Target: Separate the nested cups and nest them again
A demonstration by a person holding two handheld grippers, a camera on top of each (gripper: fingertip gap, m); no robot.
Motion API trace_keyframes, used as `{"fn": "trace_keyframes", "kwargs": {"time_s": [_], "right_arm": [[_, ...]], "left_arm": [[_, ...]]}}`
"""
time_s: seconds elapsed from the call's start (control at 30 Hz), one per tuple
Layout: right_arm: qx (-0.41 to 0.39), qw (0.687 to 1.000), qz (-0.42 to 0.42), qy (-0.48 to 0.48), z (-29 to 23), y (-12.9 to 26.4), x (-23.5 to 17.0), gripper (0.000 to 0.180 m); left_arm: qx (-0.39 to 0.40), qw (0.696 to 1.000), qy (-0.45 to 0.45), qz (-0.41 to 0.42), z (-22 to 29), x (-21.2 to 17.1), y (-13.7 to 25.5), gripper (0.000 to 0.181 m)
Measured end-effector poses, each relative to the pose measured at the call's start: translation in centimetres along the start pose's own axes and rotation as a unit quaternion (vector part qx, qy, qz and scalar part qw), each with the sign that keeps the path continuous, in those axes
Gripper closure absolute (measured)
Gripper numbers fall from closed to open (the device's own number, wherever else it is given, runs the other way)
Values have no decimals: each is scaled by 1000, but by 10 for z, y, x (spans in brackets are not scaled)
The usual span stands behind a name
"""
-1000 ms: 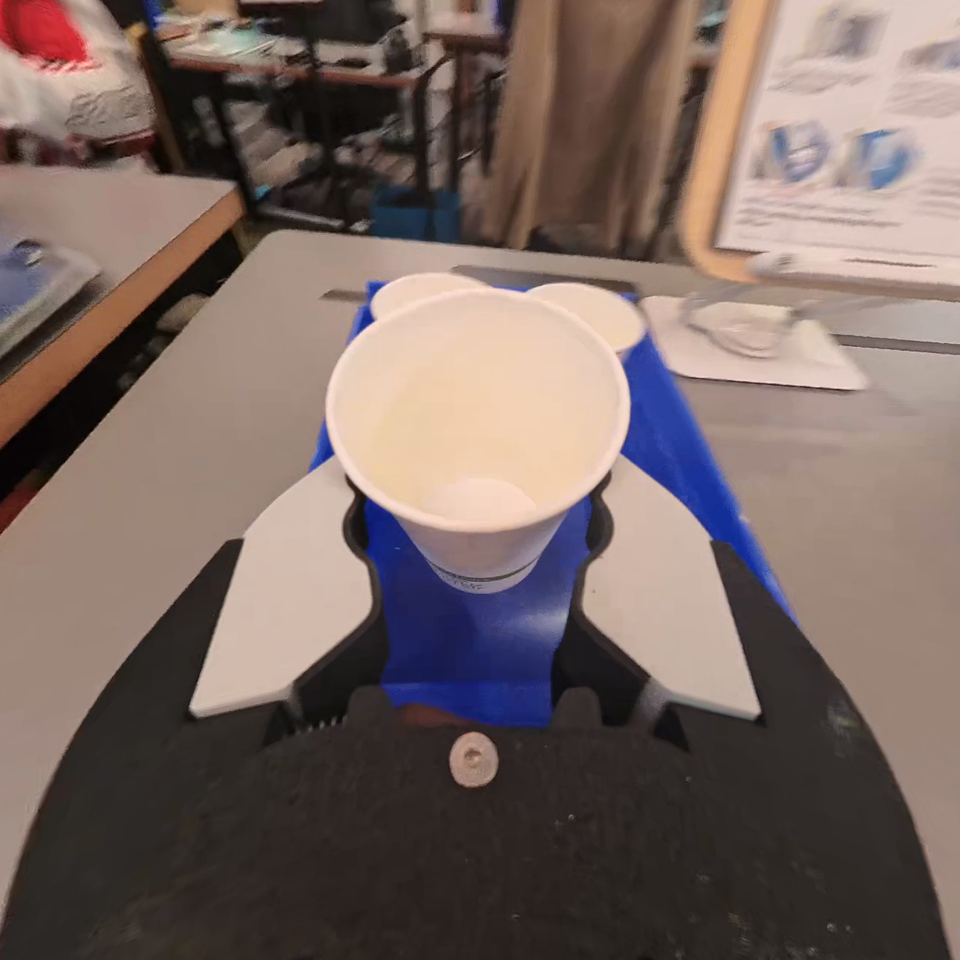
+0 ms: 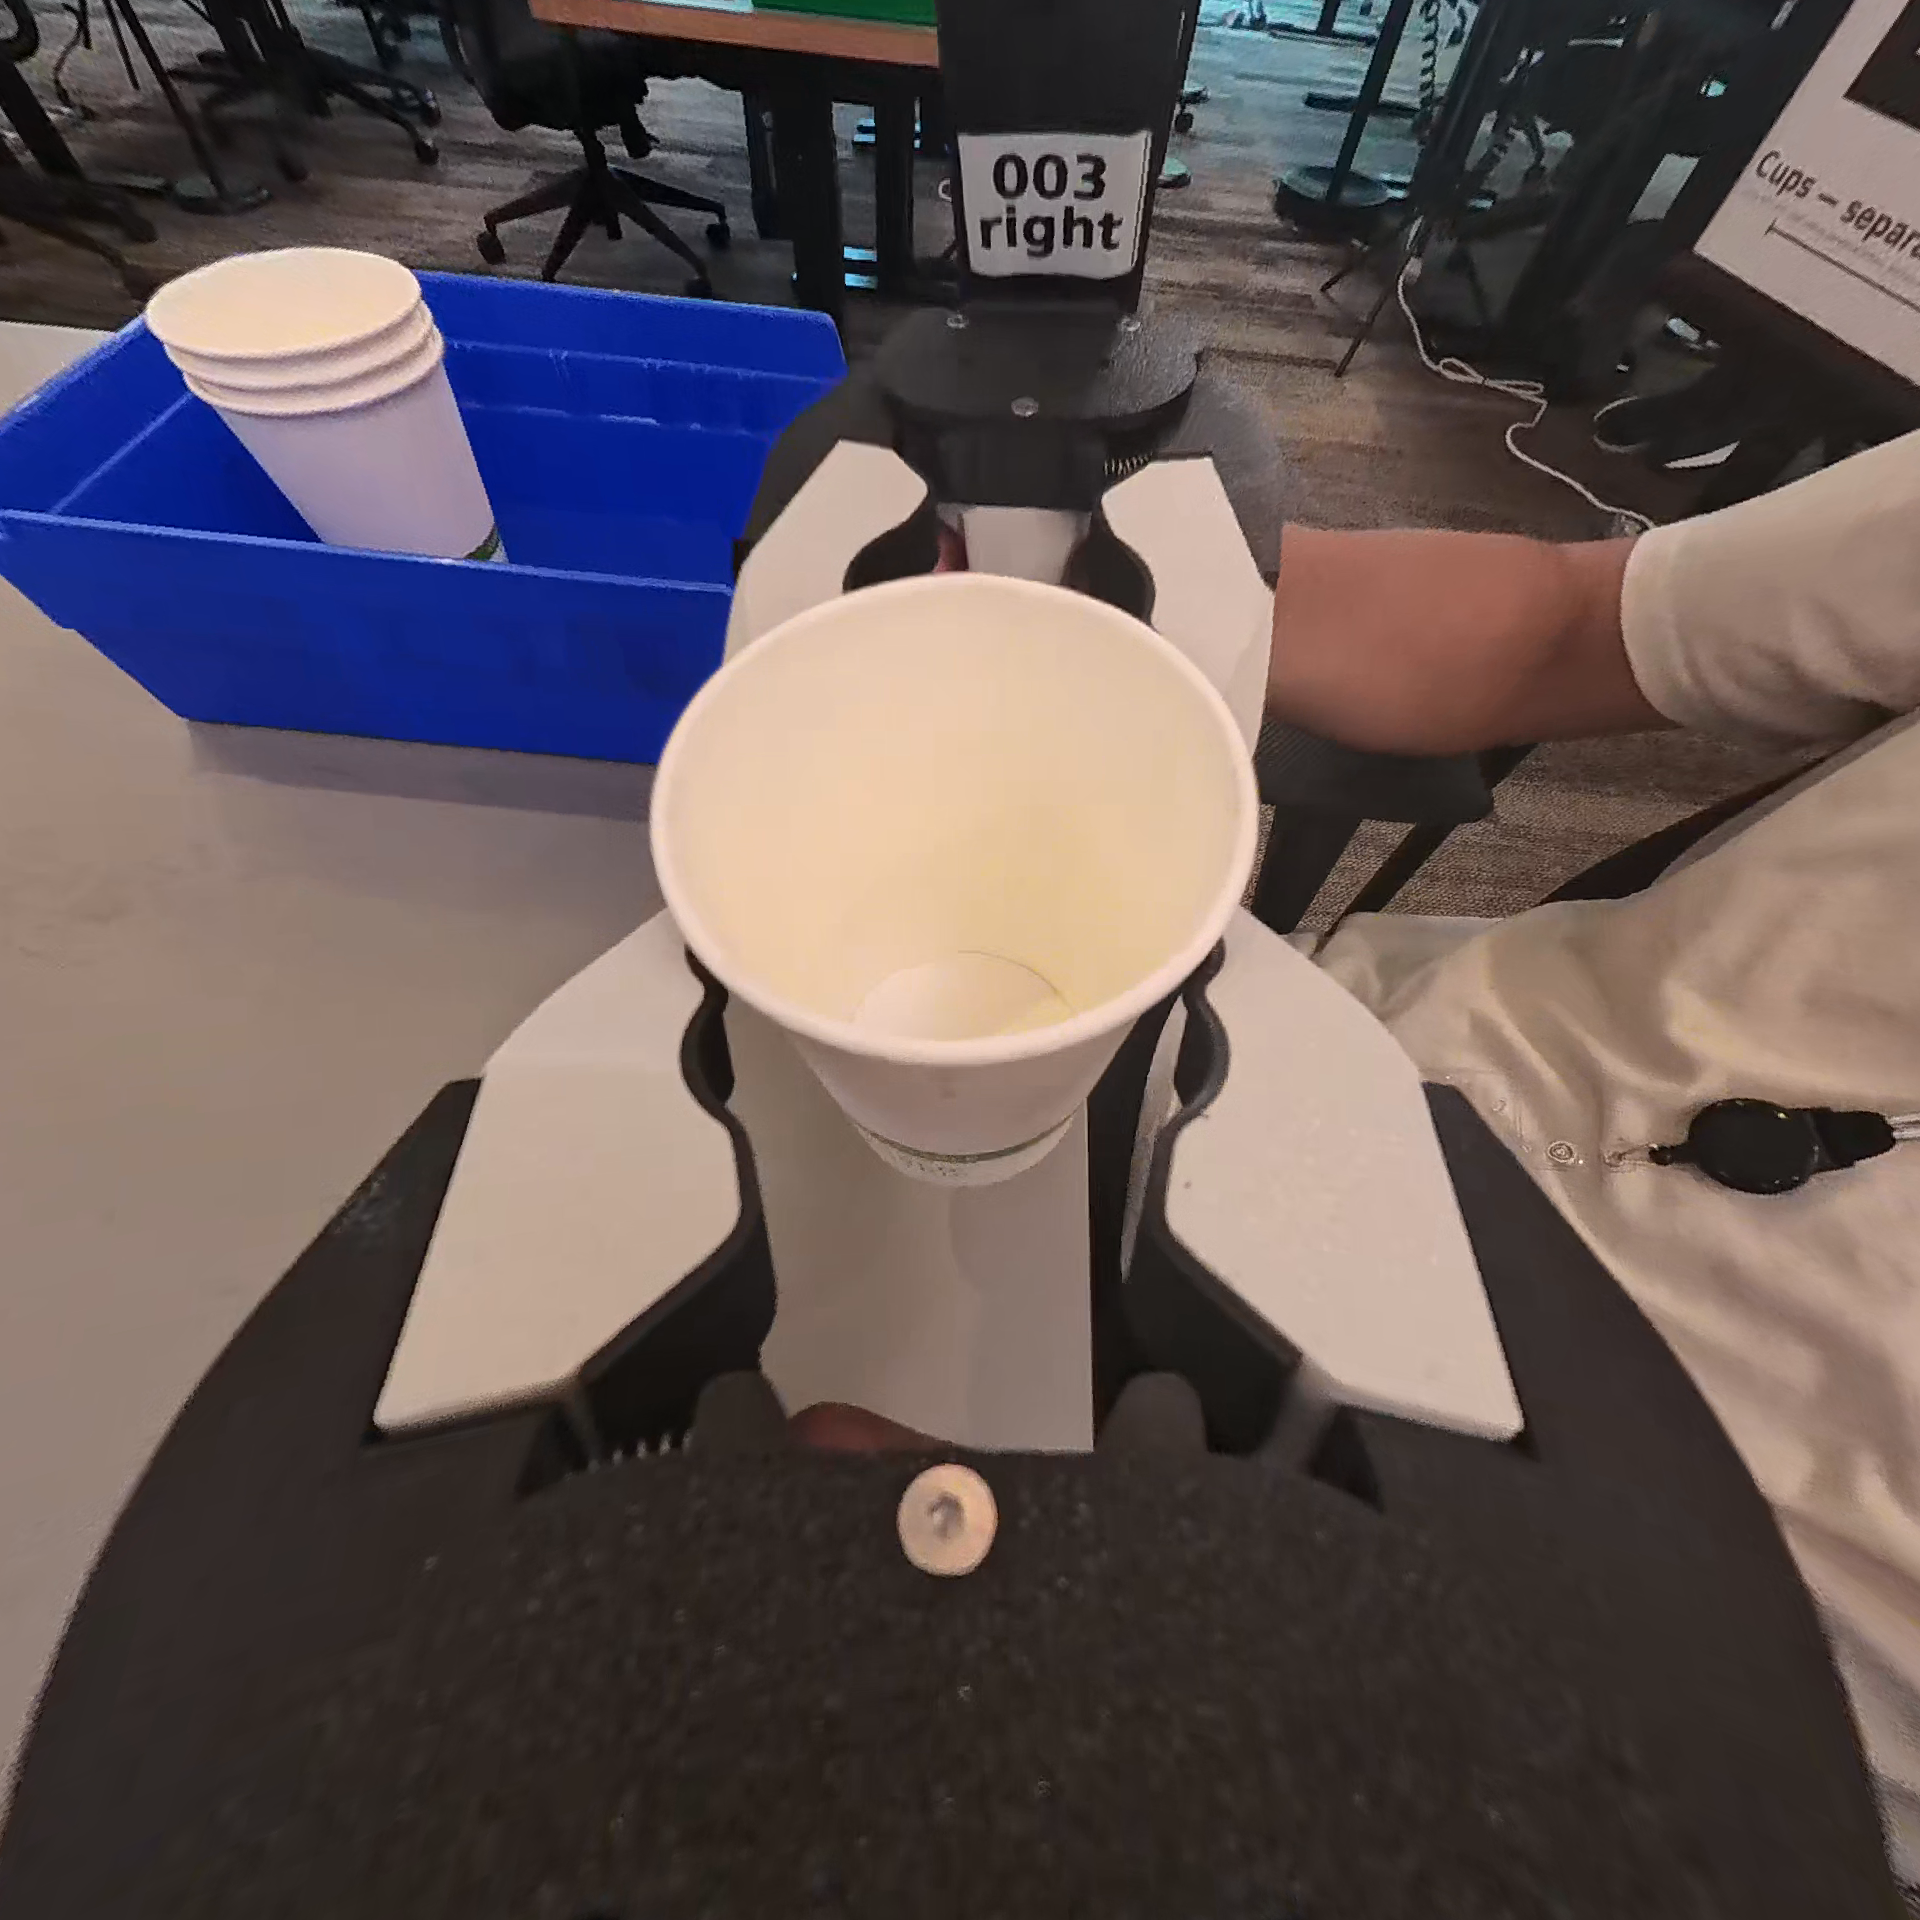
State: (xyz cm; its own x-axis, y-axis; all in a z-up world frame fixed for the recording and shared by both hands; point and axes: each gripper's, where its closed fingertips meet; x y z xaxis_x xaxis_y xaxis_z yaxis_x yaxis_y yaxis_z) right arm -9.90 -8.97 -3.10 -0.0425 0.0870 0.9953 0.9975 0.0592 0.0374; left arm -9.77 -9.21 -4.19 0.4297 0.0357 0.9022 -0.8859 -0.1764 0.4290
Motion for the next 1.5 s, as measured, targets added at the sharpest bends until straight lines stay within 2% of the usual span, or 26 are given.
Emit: {"fn": "trace_keyframes", "kwargs": {"time_s": [0.13,0.2,0.27,0.37,0.5,0.7,0.83,0.93,1.07,1.17,1.3,1.5], "right_arm": [[-36,999,5,7,5,8,-4,104],[-72,997,17,6,10,20,-4,104],[-129,991,33,7,17,40,-5,103],[-269,962,35,14,31,78,-10,103],[-412,909,51,30,25,124,-18,103],[-528,844,75,57,30,174,21,103],[-540,835,99,43,70,211,65,103],[-598,795,73,66,116,255,92,103],[-629,775,63,13,182,294,79,103],[-634,771,55,-20,210,305,60,103],[-638,768,37,-49,222,309,44,103],[-622,781,-11,-61,223,306,28,103]], "left_arm": [[40,999,24,13,-6,-3,1,103],[109,992,52,31,-24,-6,6,96],[191,976,96,46,-46,-14,16,98],[312,936,149,61,-69,-40,34,92],[396,897,184,69,-71,-69,48,102],[433,876,203,68,-77,-84,54,102],[465,860,191,85,-86,-86,64,107],[463,863,185,84,-87,-88,63,107],[469,862,179,75,-89,-93,62,109],[456,866,191,75,-88,-94,59,109],[456,867,185,74,-89,-94,59,111],[452,872,177,68,-85,-95,53,112]]}}
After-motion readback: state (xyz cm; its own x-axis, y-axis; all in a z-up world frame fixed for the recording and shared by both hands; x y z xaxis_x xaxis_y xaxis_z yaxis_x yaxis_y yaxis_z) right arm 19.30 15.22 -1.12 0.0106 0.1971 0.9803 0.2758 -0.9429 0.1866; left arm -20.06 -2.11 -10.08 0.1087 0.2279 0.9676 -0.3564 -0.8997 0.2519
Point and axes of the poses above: each gripper's, where its closed fingertips meet, y back along the fingers, x out of its top, z = x × y across the jaws, and after that the axes turned 14 degrees about x, right-handed
